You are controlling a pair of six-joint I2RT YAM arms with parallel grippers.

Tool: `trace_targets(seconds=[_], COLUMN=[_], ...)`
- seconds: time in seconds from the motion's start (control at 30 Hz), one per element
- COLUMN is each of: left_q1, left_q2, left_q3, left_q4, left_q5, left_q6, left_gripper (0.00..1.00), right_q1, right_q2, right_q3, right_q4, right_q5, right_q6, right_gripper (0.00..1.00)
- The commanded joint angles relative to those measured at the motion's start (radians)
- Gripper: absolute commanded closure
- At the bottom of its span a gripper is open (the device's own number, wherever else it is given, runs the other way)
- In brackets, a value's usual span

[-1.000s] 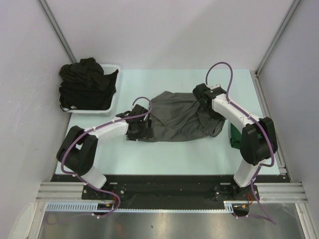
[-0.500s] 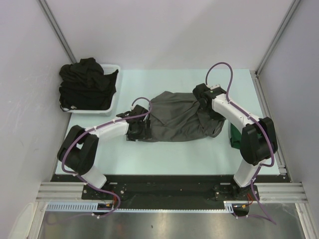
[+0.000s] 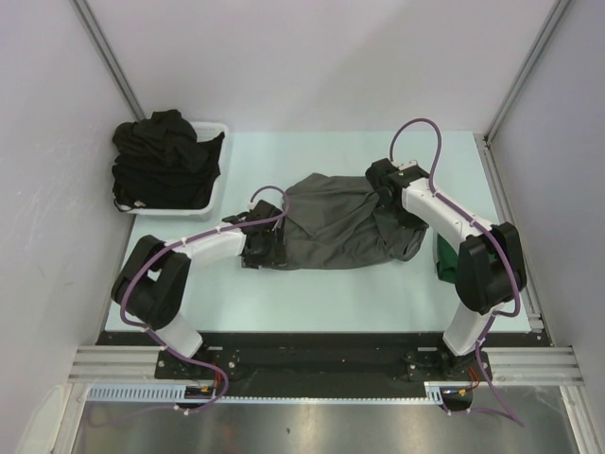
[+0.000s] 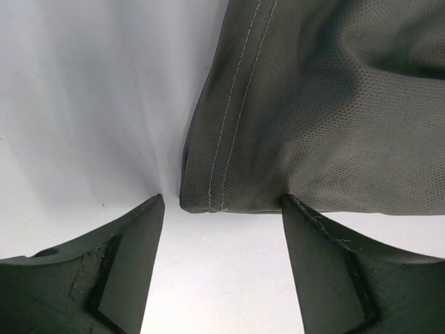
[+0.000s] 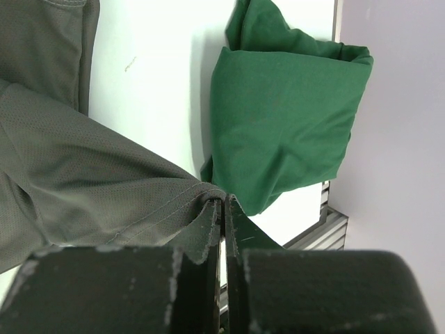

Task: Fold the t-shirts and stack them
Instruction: Flatten out the tshirt

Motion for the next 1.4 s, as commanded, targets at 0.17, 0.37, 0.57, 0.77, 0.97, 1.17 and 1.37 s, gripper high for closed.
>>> trace_targets(seconds=[0.17,0.37,0.57,0.77,0.97,1.17,1.37], left_q1=[-0.006,-0.006,-0.006,-0.008,-0.006,-0.006,-0.006], left_q2=[0.025,0.016,0.016,0.016,0.019,0.022,0.005], left_q3=[-0.007,-0.004,-0.009,-0.006,0.011,0.034,0.036], left_q4=[0.032,0.023,0.018,0.009,-0.011,-0.028,-0.048], left_q5=[0.018,0.021,0.028,0.031,0.031,0.034,0.022], left_q6=[-0.006,-0.006,-0.003,0.002,0.016,0.033,0.043], left_gripper=[0.31,0.36,0.48,0.67,0.86,0.91,0.94], right_q1=[0.000,0.000,0.000,-0.006,-0.019,-0.023,-0.025], right_q2=[-0.031,-0.032,-0.035,-0.019,0.024,0.122,0.161], right_q3=[0.009,0.007,0.007,-0.008,-0.028,-0.022,-0.015], right_q4=[-0.018,-0.020,-0.020,-0.021,-0.023,-0.044,-0.054], right_q5=[0.017,0.020,0.033,0.062,0.071,0.050,0.042], right_q6=[0.005,0.011,0.011,0.025,0.049,0.077,0.086], right_gripper=[1.00,1.00,1.00,1.00,1.00,0.86,0.75])
